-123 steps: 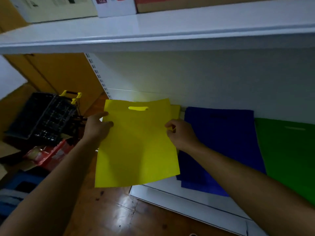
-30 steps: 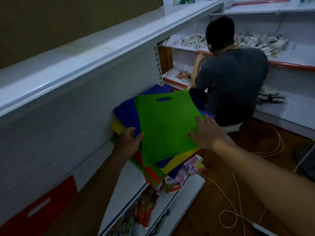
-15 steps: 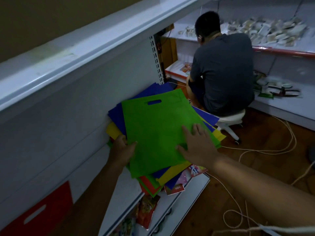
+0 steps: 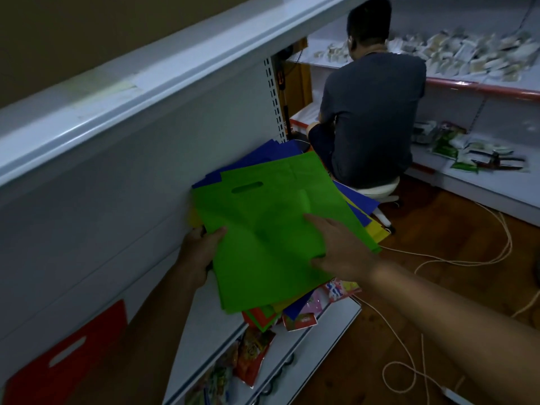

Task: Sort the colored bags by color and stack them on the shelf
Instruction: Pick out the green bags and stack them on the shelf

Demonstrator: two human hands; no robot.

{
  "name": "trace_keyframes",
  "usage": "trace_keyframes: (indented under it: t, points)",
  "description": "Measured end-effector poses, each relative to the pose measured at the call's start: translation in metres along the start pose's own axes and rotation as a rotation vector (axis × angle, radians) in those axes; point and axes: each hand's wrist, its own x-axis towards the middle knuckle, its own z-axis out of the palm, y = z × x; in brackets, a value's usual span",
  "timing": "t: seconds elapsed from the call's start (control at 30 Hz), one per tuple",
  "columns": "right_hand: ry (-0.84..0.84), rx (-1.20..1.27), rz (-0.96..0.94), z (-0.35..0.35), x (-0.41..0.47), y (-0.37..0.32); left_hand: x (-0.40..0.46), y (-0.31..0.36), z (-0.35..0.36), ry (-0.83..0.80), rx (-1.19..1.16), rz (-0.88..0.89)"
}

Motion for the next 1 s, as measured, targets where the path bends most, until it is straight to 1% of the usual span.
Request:
trace_keyframes:
  t: [0.07, 0.1, 0.17, 0.3, 0.4, 0.47, 0.53, 0.7, 0.8, 0.87, 1.0]
  points:
    - [-0.011, 0.055, 0.003, -0.001, -0.001, 0.002, 0.000, -0.004, -0.004, 0.003, 0.095, 0.046]
    - [-0.001, 0.087, 0.011, -0.001, -0.002, 0.002, -0.001, -0.007, -0.005, 0.012, 0.102, 0.066]
    - [0.051, 0.139, 0.034, 0.000, -0.001, 0.000, -0.006, -0.010, -0.007, 0.010, 0.037, 0.092]
    - [0.188, 0.169, 0.068, 0.001, 0.005, -0.010, -0.015, -0.009, -0.019, -0.023, -0.190, 0.095]
    - [0.216, 0.280, 0.072, -0.002, 0.008, -0.026, -0.023, -0.007, -0.034, -0.020, -0.256, 0.070]
    - [0.231, 0.275, 0.040, 0.002, 0.009, -0.035, -0.028, -0.005, -0.045, -0.014, -0.279, 0.081]
    - [0.244, 0.212, -0.025, 0.009, 0.011, -0.043, -0.033, -0.003, -0.059, 0.027, -0.261, 0.088]
    - [0.202, 0.114, -0.136, 0.038, 0.005, -0.074, -0.052, -0.012, -0.111, 0.243, 0.003, 0.145]
    - [0.148, 0.068, -0.224, 0.063, -0.004, -0.102, -0.070, -0.016, -0.147, 0.304, 0.028, 0.157]
    - [0.103, 0.082, -0.236, 0.083, -0.009, -0.122, -0.083, -0.020, -0.176, 0.340, 0.021, 0.161]
    - [0.098, 0.005, -0.266, 0.120, -0.030, -0.179, -0.110, -0.036, -0.243, 0.397, 0.039, 0.163]
